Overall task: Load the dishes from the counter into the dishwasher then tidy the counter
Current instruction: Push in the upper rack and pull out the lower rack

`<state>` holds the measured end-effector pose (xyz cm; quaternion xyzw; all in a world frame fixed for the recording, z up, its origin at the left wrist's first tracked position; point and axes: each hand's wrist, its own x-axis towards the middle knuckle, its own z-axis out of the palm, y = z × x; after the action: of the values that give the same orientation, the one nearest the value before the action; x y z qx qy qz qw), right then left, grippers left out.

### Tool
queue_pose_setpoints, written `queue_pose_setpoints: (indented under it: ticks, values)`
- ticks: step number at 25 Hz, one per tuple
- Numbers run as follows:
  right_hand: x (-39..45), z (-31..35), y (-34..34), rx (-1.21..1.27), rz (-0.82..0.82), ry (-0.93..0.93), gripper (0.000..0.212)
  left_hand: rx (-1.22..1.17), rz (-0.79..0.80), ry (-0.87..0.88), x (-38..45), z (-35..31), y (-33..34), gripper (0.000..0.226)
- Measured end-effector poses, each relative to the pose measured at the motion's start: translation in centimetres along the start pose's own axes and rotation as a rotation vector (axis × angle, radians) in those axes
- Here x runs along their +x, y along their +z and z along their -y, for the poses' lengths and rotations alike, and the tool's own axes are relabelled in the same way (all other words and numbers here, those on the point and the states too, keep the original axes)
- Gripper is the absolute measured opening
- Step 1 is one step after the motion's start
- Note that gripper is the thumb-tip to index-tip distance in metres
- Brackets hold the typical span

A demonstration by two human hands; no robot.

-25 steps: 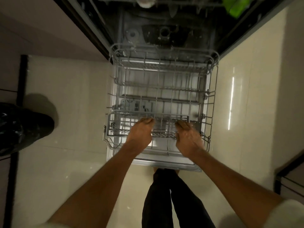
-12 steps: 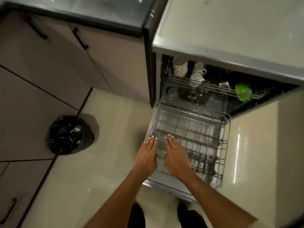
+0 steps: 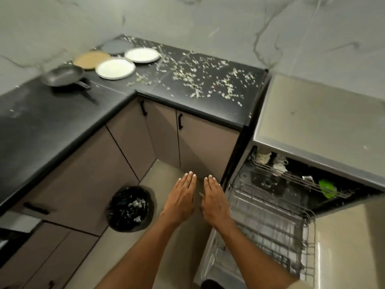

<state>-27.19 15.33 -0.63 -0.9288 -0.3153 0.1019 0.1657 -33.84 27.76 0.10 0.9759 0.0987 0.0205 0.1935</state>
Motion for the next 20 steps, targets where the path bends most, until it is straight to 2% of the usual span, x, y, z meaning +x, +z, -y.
queue_pose_setpoints:
  ticks: [8, 20]
  values:
    - [12.4, 7.8, -5.2, -0.022, -0.116, -0.100, 0.062, 0.029, -0.171, -0.055, 6.9, 7.3, -9.5, 0.072]
    - [36.4, 12.7, -7.9, -0.004, -0.181, -0.135, 0.062, 0.084, -0.150, -0.070, 27.7, 19.3, -16.5, 0.072]
